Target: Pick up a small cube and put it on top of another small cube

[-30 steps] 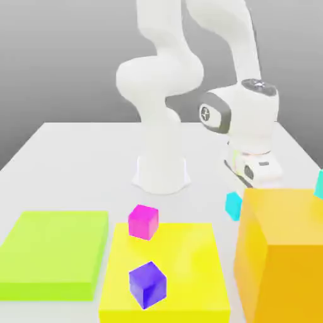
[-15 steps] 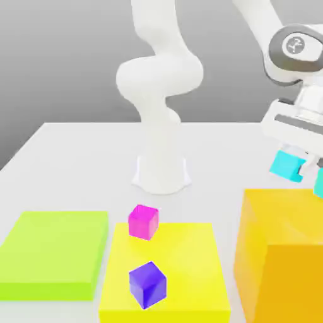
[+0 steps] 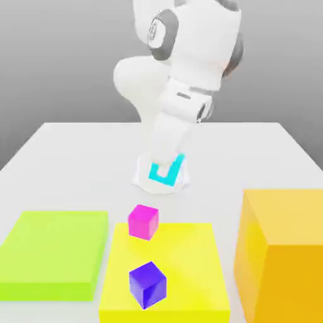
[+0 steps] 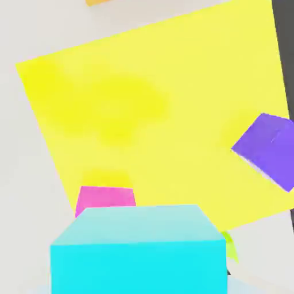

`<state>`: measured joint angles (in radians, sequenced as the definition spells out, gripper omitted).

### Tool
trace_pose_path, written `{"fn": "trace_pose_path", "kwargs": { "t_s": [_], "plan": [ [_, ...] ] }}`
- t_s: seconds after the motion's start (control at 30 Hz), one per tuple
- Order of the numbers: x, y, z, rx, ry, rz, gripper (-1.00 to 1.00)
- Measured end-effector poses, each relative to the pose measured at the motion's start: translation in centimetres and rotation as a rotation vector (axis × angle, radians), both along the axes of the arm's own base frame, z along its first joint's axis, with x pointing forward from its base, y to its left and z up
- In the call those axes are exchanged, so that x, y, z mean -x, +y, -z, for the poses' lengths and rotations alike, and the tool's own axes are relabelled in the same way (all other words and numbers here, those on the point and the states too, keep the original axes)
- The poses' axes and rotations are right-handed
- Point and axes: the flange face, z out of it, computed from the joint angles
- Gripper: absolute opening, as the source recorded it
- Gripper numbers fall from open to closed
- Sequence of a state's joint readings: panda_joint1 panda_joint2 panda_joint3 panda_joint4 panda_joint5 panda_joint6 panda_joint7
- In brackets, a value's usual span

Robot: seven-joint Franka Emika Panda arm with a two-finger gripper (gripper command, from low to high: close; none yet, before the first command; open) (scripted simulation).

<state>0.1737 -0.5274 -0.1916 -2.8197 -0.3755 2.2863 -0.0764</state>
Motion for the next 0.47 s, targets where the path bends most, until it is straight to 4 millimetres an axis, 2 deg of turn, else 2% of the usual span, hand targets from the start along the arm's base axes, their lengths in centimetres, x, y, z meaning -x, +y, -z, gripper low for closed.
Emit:
{"fn": "trace_pose_path", "kwargs": {
  "t_s": [0.1,0.17,0.33,0.37,0.47],
  "plan": [
    [1.4,-3.4,1.4,-0.129,0.003,0.129,-1.0],
    [1.7,-3.2,2.6,-0.174,0.011,0.124,-1.0],
    [1.6,-3.1,7.7,-0.188,0.014,0.119,-1.0],
    [1.7,-3.1,8.6,-0.187,0.014,0.119,1.0],
    [1.7,-3.1,8.6,-0.187,0.014,0.119,1.0]
  ]
}}
